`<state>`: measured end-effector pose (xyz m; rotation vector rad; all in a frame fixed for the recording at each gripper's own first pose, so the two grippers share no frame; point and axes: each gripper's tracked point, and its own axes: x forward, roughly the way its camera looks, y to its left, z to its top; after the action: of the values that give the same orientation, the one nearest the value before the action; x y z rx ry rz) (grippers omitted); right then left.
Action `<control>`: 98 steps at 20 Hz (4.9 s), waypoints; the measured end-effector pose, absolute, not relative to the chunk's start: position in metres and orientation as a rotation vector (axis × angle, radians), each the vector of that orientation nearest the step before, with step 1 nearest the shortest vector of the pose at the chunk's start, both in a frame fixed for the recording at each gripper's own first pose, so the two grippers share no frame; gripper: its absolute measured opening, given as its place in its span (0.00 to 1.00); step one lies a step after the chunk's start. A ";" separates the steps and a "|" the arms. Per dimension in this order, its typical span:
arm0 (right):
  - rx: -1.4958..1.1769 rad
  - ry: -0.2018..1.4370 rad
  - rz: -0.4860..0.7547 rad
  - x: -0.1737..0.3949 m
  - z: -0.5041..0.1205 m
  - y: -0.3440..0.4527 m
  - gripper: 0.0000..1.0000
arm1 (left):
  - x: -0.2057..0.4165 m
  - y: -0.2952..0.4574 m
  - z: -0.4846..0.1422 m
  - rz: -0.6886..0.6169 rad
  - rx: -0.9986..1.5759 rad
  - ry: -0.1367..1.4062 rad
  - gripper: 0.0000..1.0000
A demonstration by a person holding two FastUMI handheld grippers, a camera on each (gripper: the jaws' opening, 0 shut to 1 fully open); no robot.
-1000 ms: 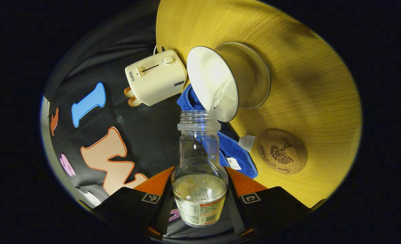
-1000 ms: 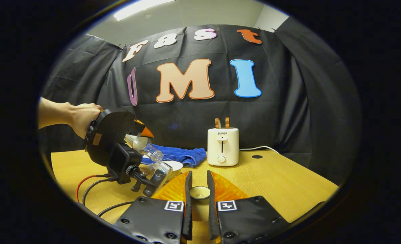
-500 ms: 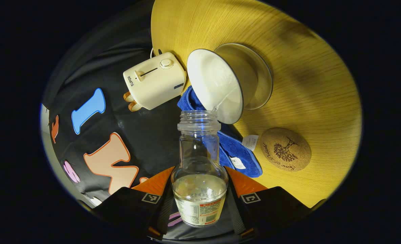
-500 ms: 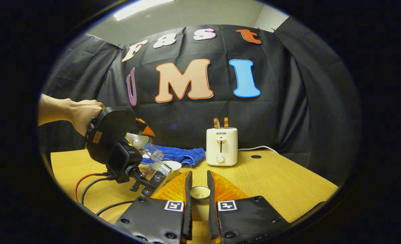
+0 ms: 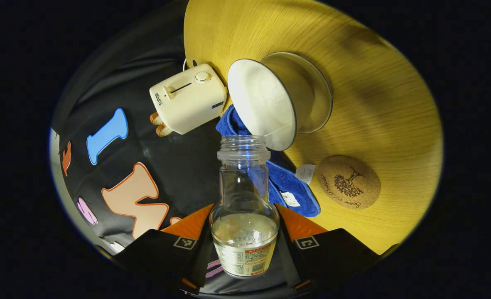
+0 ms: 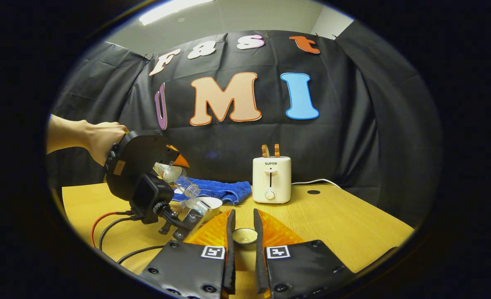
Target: Open the teacup lid with one hand, grasp the water bottle and pour water into the teacup with the other hand; after pouring, place the water bottle on the coaster and then close the teacup lid.
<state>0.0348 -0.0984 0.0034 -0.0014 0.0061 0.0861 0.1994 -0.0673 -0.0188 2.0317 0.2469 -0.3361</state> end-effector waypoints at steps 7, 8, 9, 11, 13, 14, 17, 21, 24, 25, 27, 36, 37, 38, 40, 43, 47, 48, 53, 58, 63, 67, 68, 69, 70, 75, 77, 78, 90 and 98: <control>-0.002 0.006 0.086 0.034 0.003 -0.099 0.22 | 0.196 -0.068 -0.027 -0.339 1.665 0.261 0.70; -0.001 0.006 0.084 0.035 0.002 -0.099 0.22 | 0.194 -0.069 -0.030 -0.342 1.575 0.261 0.70; -0.002 0.006 0.083 0.035 0.002 -0.099 0.22 | 0.193 -0.070 -0.030 -0.345 1.478 0.253 0.70; -0.002 0.004 0.079 0.035 0.003 -0.100 0.22 | 0.191 -0.075 -0.029 -0.336 1.234 0.222 0.69; -0.002 0.004 0.078 0.035 0.003 -0.100 0.22 | 0.193 -0.084 -0.026 -0.302 0.926 0.178 0.69; -0.003 0.004 0.078 0.034 0.003 -0.100 0.22 | 0.195 -0.083 -0.026 -0.270 0.776 0.163 0.69; -0.003 0.004 0.078 0.035 0.003 -0.100 0.22 | 0.204 -0.089 -0.018 -0.203 0.416 0.065 0.69; -0.003 0.004 0.074 0.034 0.002 -0.101 0.22 | 0.200 -0.108 -0.003 -0.172 0.135 -0.014 0.66; -0.003 0.004 0.074 0.034 0.003 -0.101 0.22 | 0.205 -0.104 -0.012 -0.173 0.068 0.000 0.68; -0.003 0.004 0.074 0.034 0.003 -0.102 0.22 | 0.207 -0.104 -0.019 -0.175 0.049 0.007 0.69; -0.003 0.004 0.074 0.034 0.003 -0.101 0.22 | 0.208 -0.103 -0.025 -0.161 0.023 0.009 0.69; -0.004 0.004 0.070 0.034 0.003 -0.102 0.22 | 0.205 -0.098 -0.030 -0.137 -0.016 -0.002 0.71; -0.004 0.003 0.069 0.034 0.003 -0.102 0.22 | 0.206 -0.098 -0.030 -0.139 -0.021 -0.006 0.71; -0.004 0.003 0.068 0.034 0.002 -0.103 0.22 | 0.206 -0.098 -0.030 -0.143 -0.018 -0.001 0.71; -0.004 0.002 0.067 0.034 0.003 -0.102 0.22 | 0.205 -0.097 -0.031 -0.141 -0.017 -0.001 0.74; -0.004 0.002 0.068 0.034 0.003 -0.102 0.22 | 0.204 -0.100 -0.033 -0.153 -0.022 0.003 0.94; -0.003 -0.002 0.082 0.033 0.004 -0.099 0.22 | 0.202 -0.095 -0.031 -0.141 -0.023 0.004 0.93; -0.002 0.001 0.079 0.034 0.002 -0.100 0.22 | 0.201 -0.092 -0.032 -0.133 -0.023 0.008 0.93; -0.004 0.002 0.067 0.035 0.002 -0.102 0.21 | 0.192 -0.092 -0.033 -0.137 -0.026 0.013 0.93; -0.005 0.002 0.050 0.036 0.002 -0.105 0.22 | 0.171 -0.088 -0.031 -0.146 -0.026 0.013 0.94; -0.004 -0.003 0.042 0.041 0.003 -0.103 0.22 | 0.135 -0.082 -0.030 -0.153 -0.024 0.013 0.94; -0.003 -0.001 0.061 0.055 0.002 -0.092 0.22 | 0.097 -0.076 -0.027 -0.159 -0.024 0.011 0.93; -0.003 0.003 0.061 0.062 0.000 -0.089 0.22 | 0.089 -0.075 -0.027 -0.163 -0.025 0.009 0.93; -0.003 0.005 0.061 0.068 0.000 -0.086 0.22 | 0.083 -0.073 -0.026 -0.161 -0.024 0.008 0.93; -0.002 0.002 0.066 0.076 0.000 -0.080 0.22 | 0.076 -0.070 -0.026 -0.162 -0.024 0.010 0.93; -0.001 0.009 0.116 0.119 -0.003 -0.040 0.22 | 0.062 -0.066 -0.026 -0.174 -0.023 0.010 0.93; -0.001 0.011 0.124 0.137 -0.005 -0.025 0.22 | 0.059 -0.067 -0.026 -0.185 -0.023 0.010 0.93; -0.001 0.009 0.121 0.147 -0.004 -0.019 0.22 | 0.059 -0.067 -0.026 -0.184 -0.024 0.009 0.93; -0.015 0.030 0.159 0.202 -0.011 0.024 0.22 | 0.055 -0.063 -0.025 -0.186 -0.025 0.009 0.94; -0.074 0.092 0.153 0.206 -0.020 0.029 0.22 | 0.054 -0.063 -0.026 -0.185 -0.025 0.009 0.94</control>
<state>0.2055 0.0293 -0.0203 -0.0743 0.0917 0.1528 0.0538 -0.0628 -0.0258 -0.0252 0.0094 -0.1853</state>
